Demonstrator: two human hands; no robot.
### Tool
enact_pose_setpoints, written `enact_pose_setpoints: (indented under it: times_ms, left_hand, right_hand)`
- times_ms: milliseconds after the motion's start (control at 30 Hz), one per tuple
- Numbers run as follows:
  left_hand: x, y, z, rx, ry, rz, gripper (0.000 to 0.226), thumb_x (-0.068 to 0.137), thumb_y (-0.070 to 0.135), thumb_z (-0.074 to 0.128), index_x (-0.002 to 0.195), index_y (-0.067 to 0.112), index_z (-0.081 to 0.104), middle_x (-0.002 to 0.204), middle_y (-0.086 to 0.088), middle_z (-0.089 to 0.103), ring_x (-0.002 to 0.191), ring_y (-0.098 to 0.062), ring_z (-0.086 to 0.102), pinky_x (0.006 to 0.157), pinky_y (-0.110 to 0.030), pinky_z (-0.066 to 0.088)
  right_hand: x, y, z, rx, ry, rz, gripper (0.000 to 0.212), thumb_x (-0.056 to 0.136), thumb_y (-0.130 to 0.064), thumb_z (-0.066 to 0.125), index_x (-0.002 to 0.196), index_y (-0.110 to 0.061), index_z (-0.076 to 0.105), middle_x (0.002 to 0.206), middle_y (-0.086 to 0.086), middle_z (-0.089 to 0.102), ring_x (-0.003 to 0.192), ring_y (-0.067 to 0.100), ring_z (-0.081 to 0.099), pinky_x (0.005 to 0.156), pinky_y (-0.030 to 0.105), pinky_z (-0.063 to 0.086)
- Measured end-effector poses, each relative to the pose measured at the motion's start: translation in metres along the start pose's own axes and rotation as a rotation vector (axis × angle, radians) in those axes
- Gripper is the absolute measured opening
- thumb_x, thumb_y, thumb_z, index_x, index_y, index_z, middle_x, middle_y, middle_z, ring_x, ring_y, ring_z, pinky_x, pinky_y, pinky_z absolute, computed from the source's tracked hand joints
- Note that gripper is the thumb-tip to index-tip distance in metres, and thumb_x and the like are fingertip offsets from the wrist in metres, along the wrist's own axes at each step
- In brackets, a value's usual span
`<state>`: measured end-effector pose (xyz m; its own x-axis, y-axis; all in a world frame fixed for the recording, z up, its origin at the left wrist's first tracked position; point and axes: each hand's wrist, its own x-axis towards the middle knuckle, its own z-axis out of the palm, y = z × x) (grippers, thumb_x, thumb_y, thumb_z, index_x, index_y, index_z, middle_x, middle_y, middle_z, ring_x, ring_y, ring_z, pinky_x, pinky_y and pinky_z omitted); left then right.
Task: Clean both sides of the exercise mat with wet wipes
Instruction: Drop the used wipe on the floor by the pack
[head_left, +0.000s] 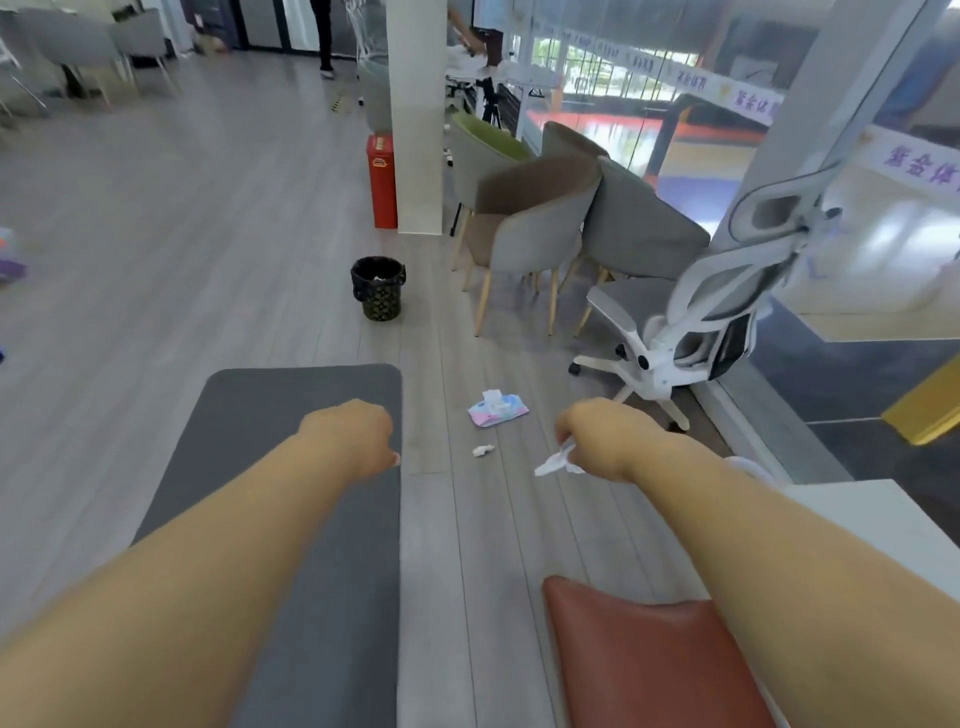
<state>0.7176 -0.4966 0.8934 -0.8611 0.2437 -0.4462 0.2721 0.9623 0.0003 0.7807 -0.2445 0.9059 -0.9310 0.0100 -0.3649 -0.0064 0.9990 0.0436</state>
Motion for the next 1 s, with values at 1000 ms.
enact_pose_setpoints:
  times_ms: [1000]
  left_hand:
    - [0.631,0.05,0.125,0.0,-0.585,0.023,0.034,0.094,0.04,0.046,0.122,0.022,0.054,0.121,0.001,0.057,0.106,-0.021,0.057,0.074,-0.03,0.044]
  right_hand:
    - [0.6,0.159,0.214,0.307,-0.572,0.107,0.024,0.089,-0.019,0.056,0.112,-0.011,0.058,0.111,0.01,0.058,0.098,0.027,0.057,0.072,0.028,0.042]
